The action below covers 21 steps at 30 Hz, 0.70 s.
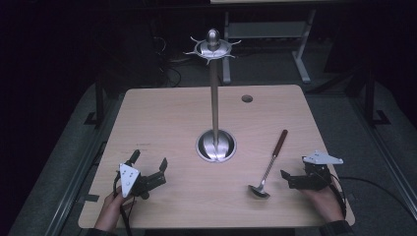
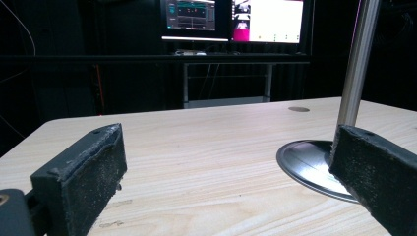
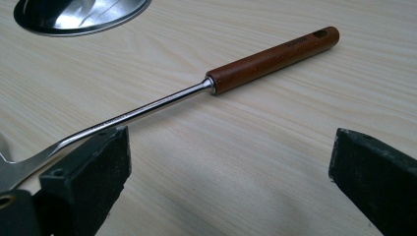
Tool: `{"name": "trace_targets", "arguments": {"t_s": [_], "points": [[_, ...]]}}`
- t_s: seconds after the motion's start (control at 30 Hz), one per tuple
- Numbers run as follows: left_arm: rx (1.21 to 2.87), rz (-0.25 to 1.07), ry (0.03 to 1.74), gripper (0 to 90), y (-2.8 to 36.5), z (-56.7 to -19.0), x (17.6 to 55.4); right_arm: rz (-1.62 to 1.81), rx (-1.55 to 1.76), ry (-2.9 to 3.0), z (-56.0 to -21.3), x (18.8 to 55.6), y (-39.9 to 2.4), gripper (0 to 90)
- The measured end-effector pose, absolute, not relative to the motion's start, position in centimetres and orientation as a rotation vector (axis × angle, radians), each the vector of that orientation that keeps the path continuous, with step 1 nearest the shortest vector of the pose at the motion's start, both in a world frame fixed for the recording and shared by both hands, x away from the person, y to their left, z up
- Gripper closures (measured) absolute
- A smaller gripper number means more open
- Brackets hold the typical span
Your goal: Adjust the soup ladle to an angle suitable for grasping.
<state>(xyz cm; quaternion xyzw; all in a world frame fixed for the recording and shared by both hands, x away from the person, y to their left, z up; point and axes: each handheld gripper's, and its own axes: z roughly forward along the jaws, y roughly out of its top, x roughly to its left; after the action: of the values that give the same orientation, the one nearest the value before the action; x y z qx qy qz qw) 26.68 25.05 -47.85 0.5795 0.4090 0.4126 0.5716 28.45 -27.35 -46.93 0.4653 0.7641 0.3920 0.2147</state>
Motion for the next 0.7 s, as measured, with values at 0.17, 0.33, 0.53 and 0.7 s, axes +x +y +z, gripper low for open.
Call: {"name": "trace_targets", "arguments": {"t_s": [0.17, 0.33, 0.53, 0.7], "points": [[1.357, 0.968, 0.961, 0.2, 25.1, -47.9, 26.7, 1.097, 1.290, 2.108, -46.5, 28.5, -27.4, 7.0], [1.358, 0.967, 0.961, 0.2, 25.1, -47.9, 26.7, 1.104, 1.270, 2.073, -45.6, 28.9, -27.5, 24.4], [1.358, 0.967, 0.962, 0.2, 25.1, -47.8, 26.7, 1.082, 1.251, 2.049, -45.4, 30.3, -27.1, 56.7], [1.358, 0.966, 0.961, 0.3, 25.1, -47.8, 26.7, 1.088, 1.284, 2.035, -45.6, 31.6, -27.3, 76.2]]}}
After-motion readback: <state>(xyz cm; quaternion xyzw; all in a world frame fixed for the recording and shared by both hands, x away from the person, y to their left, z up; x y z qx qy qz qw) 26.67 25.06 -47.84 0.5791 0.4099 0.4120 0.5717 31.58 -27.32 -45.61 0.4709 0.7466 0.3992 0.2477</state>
